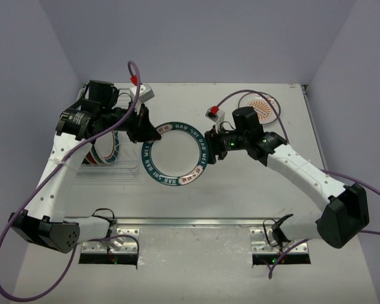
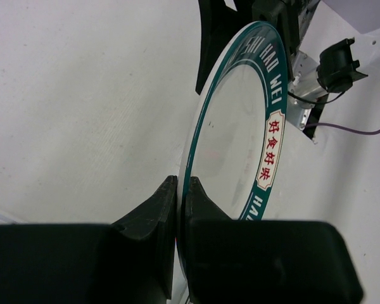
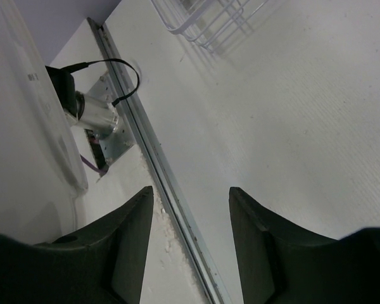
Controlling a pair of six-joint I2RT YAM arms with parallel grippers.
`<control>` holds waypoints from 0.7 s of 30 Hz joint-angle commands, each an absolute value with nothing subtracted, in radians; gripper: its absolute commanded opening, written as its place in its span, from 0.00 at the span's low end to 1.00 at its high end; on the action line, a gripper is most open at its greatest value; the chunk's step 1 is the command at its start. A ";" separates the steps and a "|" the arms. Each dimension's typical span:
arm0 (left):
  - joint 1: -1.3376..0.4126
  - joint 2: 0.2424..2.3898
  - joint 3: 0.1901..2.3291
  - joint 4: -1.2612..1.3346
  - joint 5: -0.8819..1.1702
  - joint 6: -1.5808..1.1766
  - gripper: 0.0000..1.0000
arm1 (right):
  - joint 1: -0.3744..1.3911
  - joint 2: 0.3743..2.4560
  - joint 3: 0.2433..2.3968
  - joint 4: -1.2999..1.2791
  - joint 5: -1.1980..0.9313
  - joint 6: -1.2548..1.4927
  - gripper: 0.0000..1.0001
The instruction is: Unload the plates from the dish rack
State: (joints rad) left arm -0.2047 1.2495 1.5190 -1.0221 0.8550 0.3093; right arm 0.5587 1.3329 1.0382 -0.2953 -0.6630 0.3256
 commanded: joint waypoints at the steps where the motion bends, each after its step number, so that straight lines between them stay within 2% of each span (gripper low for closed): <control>1: -0.209 1.206 1.529 -0.923 0.807 0.307 0.00 | 0.549 1.238 1.002 -0.286 -0.668 0.280 0.51; 10: -0.198 1.202 1.522 -0.918 0.810 0.308 0.00 | 0.428 1.170 0.962 -0.348 -0.852 0.242 0.51; 21: -0.204 1.232 1.508 -0.965 0.856 0.367 0.00 | 0.456 1.268 1.058 -0.390 -0.963 0.235 0.54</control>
State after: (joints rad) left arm -0.2035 1.2332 1.5039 -0.9906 0.7986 0.3330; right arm 0.4371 1.2327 0.9853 -0.3887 -0.8981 0.2565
